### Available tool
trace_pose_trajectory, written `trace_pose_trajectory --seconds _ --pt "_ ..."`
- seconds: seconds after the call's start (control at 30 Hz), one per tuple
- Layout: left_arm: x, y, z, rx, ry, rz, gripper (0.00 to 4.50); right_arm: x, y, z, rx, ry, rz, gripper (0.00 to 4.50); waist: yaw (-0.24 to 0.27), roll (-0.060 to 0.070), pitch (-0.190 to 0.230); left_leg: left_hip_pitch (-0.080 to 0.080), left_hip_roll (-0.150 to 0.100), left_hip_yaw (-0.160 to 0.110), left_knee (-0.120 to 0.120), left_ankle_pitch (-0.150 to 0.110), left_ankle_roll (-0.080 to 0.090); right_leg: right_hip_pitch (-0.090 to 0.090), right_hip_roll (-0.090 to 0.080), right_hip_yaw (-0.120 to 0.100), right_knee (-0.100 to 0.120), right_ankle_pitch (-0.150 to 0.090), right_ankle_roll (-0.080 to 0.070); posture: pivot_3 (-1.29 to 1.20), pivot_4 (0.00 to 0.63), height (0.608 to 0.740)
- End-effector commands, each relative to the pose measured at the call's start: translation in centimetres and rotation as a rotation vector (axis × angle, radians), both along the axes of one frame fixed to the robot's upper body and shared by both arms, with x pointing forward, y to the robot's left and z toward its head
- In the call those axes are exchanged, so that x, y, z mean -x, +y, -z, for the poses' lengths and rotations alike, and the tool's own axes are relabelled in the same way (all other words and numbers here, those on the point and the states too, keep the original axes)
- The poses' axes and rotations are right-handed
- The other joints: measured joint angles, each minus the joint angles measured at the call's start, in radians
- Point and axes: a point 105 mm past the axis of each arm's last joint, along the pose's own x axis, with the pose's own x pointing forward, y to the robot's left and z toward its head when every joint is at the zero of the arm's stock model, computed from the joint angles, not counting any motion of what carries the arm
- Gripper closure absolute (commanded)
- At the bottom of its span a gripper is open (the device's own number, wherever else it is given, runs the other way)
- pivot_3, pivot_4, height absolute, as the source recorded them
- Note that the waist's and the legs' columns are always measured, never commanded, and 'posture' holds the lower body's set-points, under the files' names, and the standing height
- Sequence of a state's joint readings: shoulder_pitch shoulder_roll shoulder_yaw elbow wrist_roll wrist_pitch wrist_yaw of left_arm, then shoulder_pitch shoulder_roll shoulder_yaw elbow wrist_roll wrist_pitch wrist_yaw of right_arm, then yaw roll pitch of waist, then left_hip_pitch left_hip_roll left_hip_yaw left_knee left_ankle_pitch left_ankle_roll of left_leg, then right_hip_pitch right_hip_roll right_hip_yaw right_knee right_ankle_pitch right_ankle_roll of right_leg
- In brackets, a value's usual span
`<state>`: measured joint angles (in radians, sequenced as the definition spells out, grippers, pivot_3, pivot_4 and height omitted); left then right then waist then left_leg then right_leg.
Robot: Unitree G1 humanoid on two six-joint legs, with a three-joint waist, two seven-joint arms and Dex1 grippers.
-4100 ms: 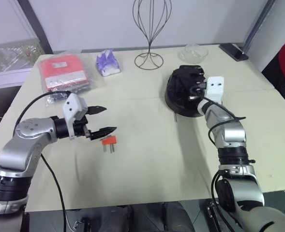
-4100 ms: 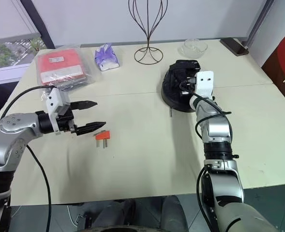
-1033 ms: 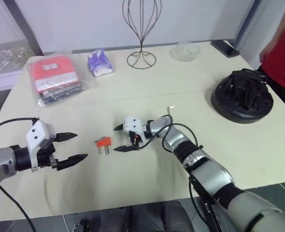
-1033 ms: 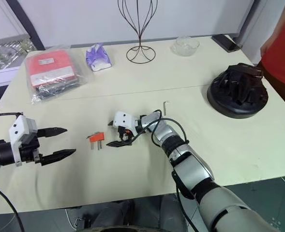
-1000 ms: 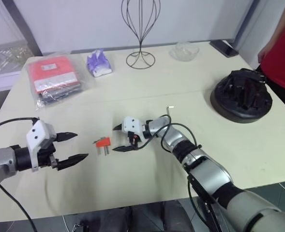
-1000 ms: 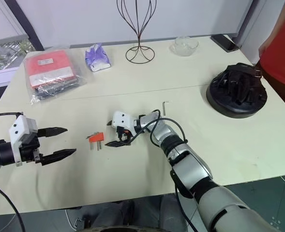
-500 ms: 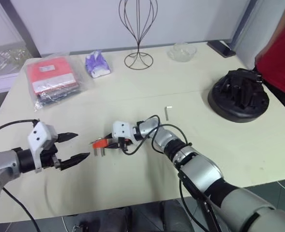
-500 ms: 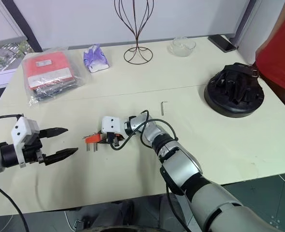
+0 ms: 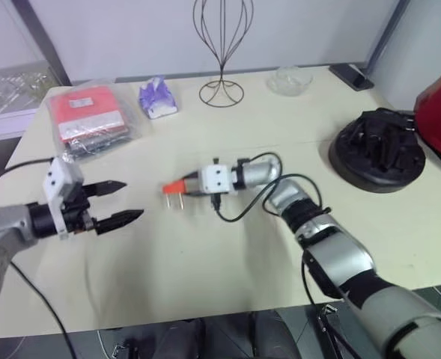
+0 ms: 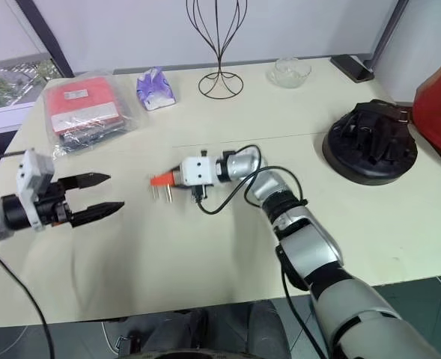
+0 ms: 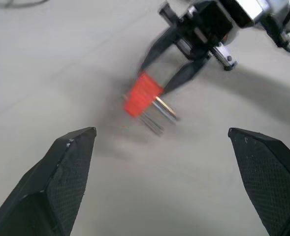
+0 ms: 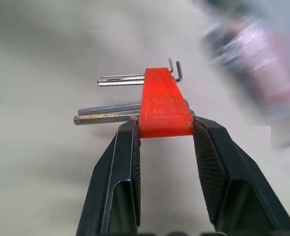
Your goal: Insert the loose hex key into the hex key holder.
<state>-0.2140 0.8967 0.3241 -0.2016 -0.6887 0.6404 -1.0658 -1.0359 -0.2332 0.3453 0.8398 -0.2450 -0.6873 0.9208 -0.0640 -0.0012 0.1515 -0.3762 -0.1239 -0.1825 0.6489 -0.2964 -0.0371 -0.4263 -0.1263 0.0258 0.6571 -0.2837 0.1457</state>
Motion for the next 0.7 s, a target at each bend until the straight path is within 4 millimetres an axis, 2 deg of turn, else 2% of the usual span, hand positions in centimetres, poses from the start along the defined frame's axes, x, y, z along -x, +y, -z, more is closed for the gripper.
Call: trace_pose_trajectory --seconds 0.03,0.1,0.2,0.3,0.43,0.7 --pt "-2.1 -0.2 -0.3 0.053 0.014 -0.005 0.0 0.3 -0.6 -4.4 -0.067 -0.353 -0.008 3.53 -0.006 0.0 0.0 0.0 0.0 0.0 0.0 0.0 0.0 0.0 0.0 0.0 0.0 0.0 0.0 0.0 0.15 0.74" --pt "-3.5 -1.0 -0.4 0.114 0.026 0.01 0.0 0.0 -1.5 -5.5 -0.129 -0.427 0.03 3.53 -0.01 0.0 0.0 0.001 0.0 0.001 -0.001 0.0 0.0 0.0 0.0 0.0 0.0 0.0 0.0 0.0 0.15 0.74" --pt "-5.1 -2.4 -0.3 0.175 0.034 0.051 0.0 0.0 -2.4 -6.0 -0.136 -0.523 0.046 3.53 -0.015 0.0 0.0 0.0 0.0 0.001 -0.001 0.0 0.0 -0.002 0.0 0.0 0.0 0.0 0.0 0.0 0.15 0.74" --pt "-6.2 -3.6 -0.2 0.207 0.035 0.087 0.0 0.1 -2.7 -6.2 -0.144 -0.563 0.047 3.53 -0.017 -0.001 0.0 0.0 0.0 0.001 -0.001 0.0 0.0 -0.002 0.0 0.0 0.0 0.0 0.0 0.0 0.15 0.74" --pt "-8.0 -5.8 -1.1 0.29 0.028 0.157 0.0 0.4 -2.7 -6.4 -0.148 -0.6 0.039 3.53 -0.014 -0.001 0.0 0.0 -0.001 0.001 0.0 0.0 0.0 -0.001 0.0 0.0 0.0 0.0 0.0 0.0 0.15 0.74" --pt "-9.0 -7.8 -2.3 0.288 0.016 0.262 0.0 0.4 -3.0 -5.9 -0.139 -0.59 0.048 3.53 -0.019 -0.001 0.0 0.0 -0.001 0.001 0.001 0.0 0.0 -0.002 0.0 0.0 0.0 0.0 0.0 0.0 0.15 0.74"
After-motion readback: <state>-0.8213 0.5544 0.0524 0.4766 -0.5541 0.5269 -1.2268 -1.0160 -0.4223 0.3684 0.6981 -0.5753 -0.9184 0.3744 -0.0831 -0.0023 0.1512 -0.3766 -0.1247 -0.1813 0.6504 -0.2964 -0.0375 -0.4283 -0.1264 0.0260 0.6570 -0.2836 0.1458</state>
